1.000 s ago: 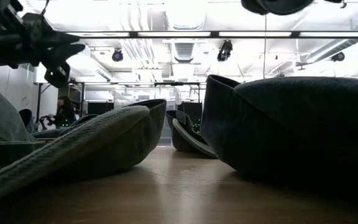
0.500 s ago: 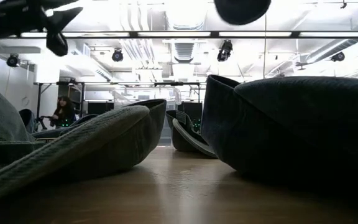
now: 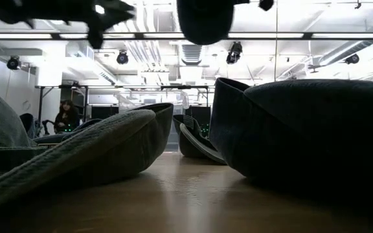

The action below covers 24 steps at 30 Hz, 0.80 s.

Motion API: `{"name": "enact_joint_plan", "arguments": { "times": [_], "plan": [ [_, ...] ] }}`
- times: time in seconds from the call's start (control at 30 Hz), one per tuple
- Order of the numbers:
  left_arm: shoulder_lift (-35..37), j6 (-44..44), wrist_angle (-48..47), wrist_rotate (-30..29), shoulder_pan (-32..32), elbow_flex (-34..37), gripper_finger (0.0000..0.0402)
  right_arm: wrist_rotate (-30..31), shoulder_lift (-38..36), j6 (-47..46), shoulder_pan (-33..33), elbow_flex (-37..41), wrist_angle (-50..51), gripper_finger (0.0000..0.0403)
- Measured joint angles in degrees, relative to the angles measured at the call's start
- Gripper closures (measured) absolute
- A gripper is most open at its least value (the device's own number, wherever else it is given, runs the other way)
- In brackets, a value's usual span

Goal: Pick & Place hat
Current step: Put the top right blue cap into the left transparent bin

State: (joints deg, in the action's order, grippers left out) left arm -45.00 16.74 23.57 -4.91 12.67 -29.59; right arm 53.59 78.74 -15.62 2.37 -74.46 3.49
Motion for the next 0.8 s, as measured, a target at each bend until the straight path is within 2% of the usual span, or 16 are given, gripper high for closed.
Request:
{"name": "enact_joint_plan", "arguments": {
  "times": [0.17, 0.37, 0.47, 0.8],
  "plan": [
    [-7.4, -3.5, 0.2, -2.4, 0.1, -4.8, 0.0317, -0.1, 4.9, 4.2, 2.2, 0.0, -9.4, 0.0391],
    [-11.9, -2.1, -1.1, -7.6, 0.3, -8.2, 0.0316, -1.0, 7.3, 2.9, 3.8, 0.0, -9.8, 0.0391],
    [-13.0, -1.5, 0.0, -8.2, 0.4, -9.9, 0.0316, -4.3, 7.7, 2.6, 4.3, 0.0, -10.0, 0.0391],
    [-16.5, 2.0, -0.5, -10.4, 1.6, -10.6, 0.0316, -8.9, 8.0, 2.3, 4.7, -0.1, -10.3, 0.039]
  ]
}}
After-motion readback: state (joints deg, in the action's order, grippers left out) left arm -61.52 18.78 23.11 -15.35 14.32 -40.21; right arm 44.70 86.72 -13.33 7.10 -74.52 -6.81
